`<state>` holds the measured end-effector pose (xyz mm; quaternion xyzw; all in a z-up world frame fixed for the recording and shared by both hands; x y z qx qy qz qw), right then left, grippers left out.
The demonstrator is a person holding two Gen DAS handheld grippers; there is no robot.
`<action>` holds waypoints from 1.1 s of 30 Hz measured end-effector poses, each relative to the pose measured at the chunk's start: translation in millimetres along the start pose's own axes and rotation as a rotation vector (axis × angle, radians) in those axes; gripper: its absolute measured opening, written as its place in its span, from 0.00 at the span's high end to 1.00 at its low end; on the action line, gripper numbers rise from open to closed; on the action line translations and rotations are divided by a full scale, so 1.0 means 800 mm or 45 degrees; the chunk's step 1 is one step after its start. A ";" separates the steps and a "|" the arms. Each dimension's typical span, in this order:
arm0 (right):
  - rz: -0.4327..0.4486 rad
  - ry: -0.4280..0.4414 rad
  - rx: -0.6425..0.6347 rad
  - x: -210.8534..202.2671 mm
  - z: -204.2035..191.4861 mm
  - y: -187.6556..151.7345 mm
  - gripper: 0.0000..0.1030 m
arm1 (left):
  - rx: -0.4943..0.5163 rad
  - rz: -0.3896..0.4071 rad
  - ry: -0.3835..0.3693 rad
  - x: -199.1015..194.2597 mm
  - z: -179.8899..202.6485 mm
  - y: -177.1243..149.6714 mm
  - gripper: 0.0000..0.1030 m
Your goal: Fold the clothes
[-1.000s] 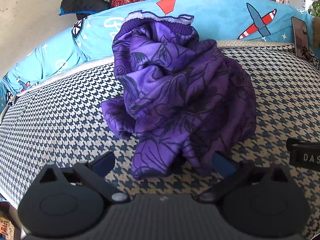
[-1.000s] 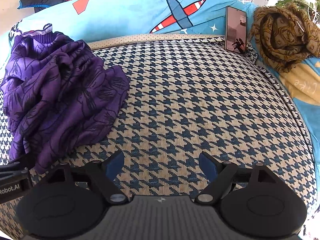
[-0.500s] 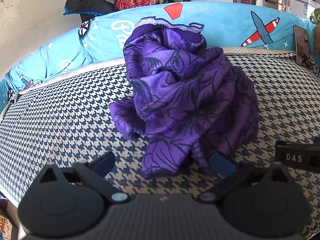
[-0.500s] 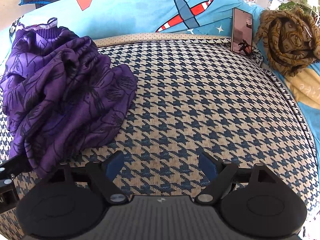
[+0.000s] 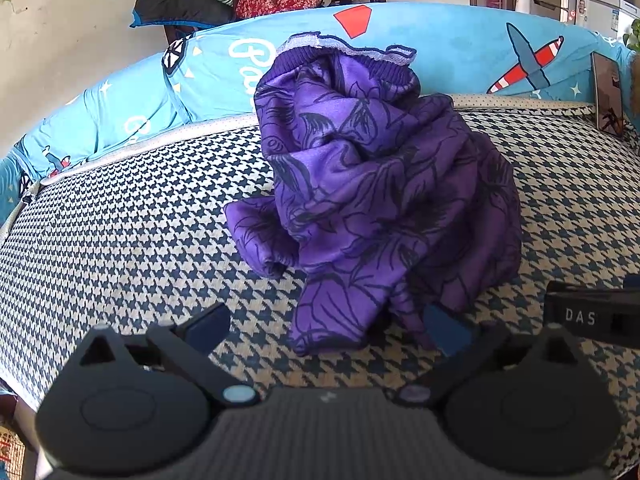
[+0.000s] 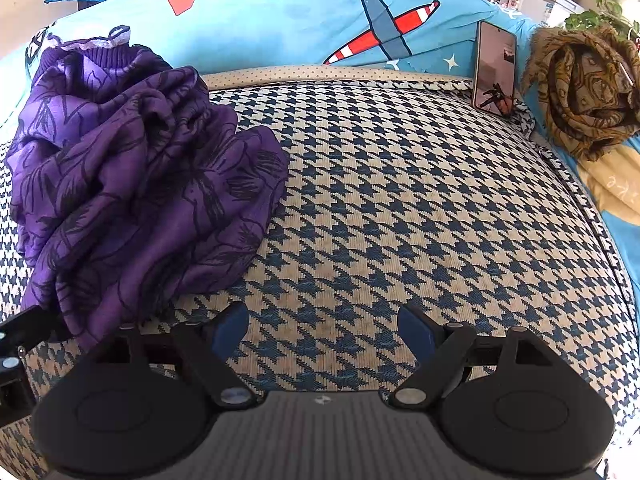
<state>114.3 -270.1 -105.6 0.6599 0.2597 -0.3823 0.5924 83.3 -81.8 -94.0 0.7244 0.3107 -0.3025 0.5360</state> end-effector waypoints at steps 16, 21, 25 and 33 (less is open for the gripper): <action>0.003 -0.010 0.004 0.001 0.004 0.001 0.21 | 0.034 -0.048 -0.044 0.002 0.012 -0.011 0.00; 0.000 -0.009 0.001 0.002 0.002 0.001 0.21 | 0.045 -0.054 -0.055 0.002 0.015 -0.014 0.00; 0.001 -0.007 -0.003 0.002 0.000 0.001 0.21 | 0.041 -0.045 -0.050 0.001 0.013 -0.013 0.00; 0.001 -0.009 -0.014 0.000 -0.002 0.001 0.21 | 0.004 -0.034 -0.025 -0.001 0.003 -0.011 0.00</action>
Point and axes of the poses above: each gripper's, at about its wrist camera, not at the fingertips, and x roughly the way its jaws point, z to its right, y to its top, the point moved 10 cm from there along x, roughly the way its jaws point, and after that the axes turned 8 degrees about x, right-handed, at the moved point
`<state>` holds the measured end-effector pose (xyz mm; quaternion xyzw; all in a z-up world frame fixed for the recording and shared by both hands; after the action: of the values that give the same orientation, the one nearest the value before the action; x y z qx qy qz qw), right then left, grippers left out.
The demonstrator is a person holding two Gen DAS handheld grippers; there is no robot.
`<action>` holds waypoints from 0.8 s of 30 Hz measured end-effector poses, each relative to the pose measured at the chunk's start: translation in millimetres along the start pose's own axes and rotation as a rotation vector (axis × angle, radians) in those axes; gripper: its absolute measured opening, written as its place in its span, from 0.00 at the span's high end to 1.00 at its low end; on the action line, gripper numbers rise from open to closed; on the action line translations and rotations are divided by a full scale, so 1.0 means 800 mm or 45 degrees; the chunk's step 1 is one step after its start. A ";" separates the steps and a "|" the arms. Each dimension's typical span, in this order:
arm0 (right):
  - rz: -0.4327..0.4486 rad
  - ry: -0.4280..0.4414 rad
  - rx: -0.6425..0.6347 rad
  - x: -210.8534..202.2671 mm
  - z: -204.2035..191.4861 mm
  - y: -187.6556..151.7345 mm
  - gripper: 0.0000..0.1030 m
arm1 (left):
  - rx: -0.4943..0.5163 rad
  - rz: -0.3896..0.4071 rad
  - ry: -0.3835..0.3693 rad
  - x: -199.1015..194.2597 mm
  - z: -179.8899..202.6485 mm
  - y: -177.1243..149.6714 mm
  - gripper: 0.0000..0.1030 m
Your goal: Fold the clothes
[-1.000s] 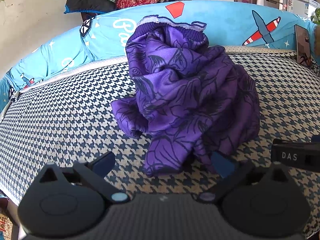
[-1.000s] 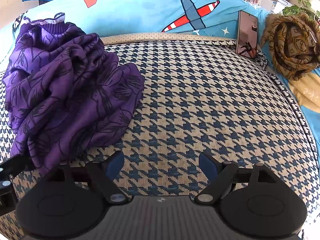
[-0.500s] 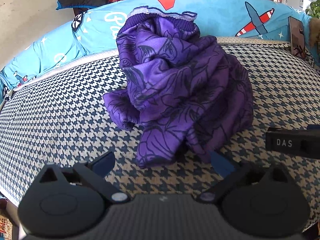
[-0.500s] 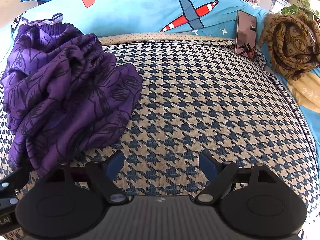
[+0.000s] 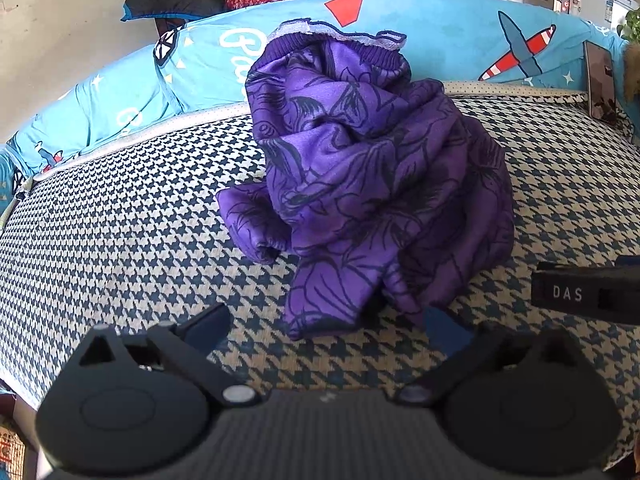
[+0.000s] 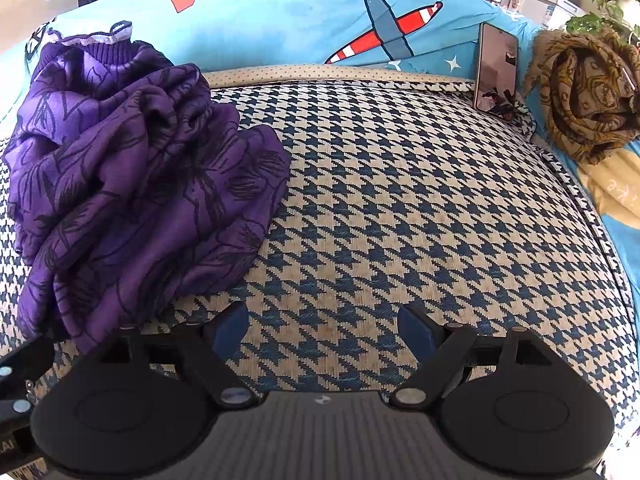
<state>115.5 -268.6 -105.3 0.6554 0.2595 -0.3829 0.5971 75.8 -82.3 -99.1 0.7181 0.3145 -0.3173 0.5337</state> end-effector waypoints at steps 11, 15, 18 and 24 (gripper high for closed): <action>0.005 0.024 -0.019 -0.003 -0.009 -0.001 0.21 | -0.082 0.002 0.035 -0.007 -0.022 -0.003 0.00; 0.011 0.026 -0.018 -0.005 -0.010 0.000 0.21 | -0.090 -0.001 0.048 -0.010 -0.027 -0.006 0.00; 0.018 0.024 -0.019 -0.007 -0.010 0.000 0.21 | -0.095 -0.001 0.053 -0.012 -0.028 -0.007 0.00; 0.018 0.028 -0.018 -0.007 -0.010 0.001 0.21 | -0.088 -0.005 0.042 -0.016 -0.024 -0.007 0.00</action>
<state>114.4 -260.0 -100.2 0.6571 0.2640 -0.3694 0.6016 66.0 -64.0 -88.2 0.7037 0.3354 -0.2952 0.5524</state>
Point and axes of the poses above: each gripper's, at about its wrist camera, not at the fingertips, and x roughly the way its jaws point, z to its right, y to its top, the point moved 10 cm from there along x, roughly the way its jaws point, and after that the axes turned 8 degrees about x, right-handed, at the moved point
